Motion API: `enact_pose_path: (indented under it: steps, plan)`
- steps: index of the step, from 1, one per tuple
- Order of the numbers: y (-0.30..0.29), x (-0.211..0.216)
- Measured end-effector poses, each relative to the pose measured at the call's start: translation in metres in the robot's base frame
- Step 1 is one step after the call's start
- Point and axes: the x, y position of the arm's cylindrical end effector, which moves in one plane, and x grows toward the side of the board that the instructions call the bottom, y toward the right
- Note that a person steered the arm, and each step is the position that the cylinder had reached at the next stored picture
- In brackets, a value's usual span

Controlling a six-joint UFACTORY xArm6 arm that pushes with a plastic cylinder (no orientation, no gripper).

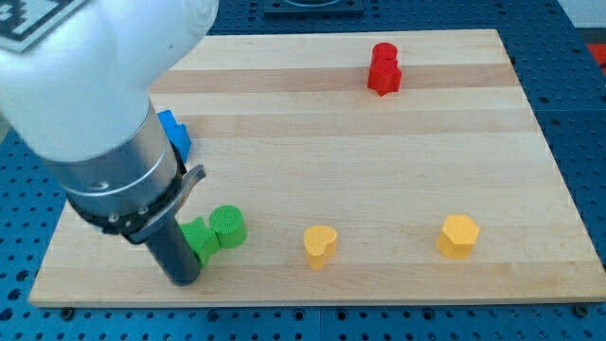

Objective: Slide the green circle along with green star a bit down

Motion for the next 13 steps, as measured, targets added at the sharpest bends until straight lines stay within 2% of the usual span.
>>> enact_pose_path:
  steps: [3,5,7,9,10,13]
  plan:
    - [-0.010,-0.028]
    - [-0.051,-0.042]
    - [-0.020,-0.095]
    - [0.049,-0.098]
    - [0.060,-0.098]
    - [0.037,-0.079]
